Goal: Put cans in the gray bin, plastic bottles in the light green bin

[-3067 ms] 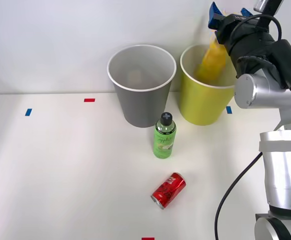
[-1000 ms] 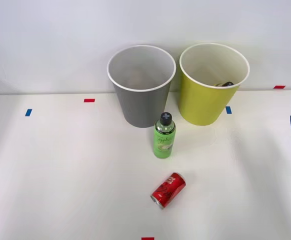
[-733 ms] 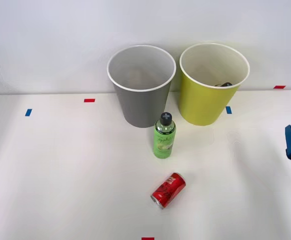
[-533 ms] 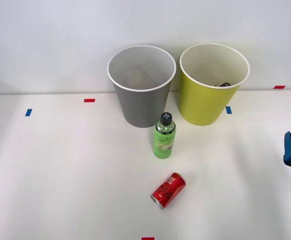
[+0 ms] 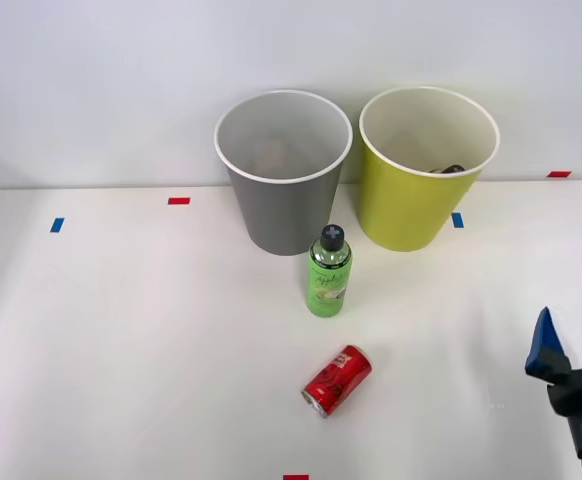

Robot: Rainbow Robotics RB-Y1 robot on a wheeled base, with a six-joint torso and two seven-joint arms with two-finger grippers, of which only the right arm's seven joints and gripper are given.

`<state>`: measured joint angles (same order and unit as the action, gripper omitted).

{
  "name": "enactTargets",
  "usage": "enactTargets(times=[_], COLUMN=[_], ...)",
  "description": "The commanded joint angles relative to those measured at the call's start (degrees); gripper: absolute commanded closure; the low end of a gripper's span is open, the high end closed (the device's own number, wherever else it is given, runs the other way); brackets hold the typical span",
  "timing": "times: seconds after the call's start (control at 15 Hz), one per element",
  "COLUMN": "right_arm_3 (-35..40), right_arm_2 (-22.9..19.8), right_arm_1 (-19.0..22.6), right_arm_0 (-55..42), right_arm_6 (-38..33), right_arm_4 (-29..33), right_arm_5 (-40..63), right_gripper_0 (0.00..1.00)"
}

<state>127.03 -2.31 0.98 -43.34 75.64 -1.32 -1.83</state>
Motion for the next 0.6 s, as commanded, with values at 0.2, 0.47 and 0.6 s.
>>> enactTargets(times=[0.2,0.47,0.6], right_arm_3=[-8.6,-15.1,-17.3], right_arm_2=[2.7,3.8,4.5], right_arm_1=[-0.4,0.0,0.7], right_arm_0=[-1.8,-1.7,-1.9], right_arm_6=[-2.6,-2.2,-1.9], right_arm_4=[8.4,10.1,11.0], right_arm_5=[-11.5,-20.8,-24.5], right_gripper_0=[0.06,0.06,0.06])
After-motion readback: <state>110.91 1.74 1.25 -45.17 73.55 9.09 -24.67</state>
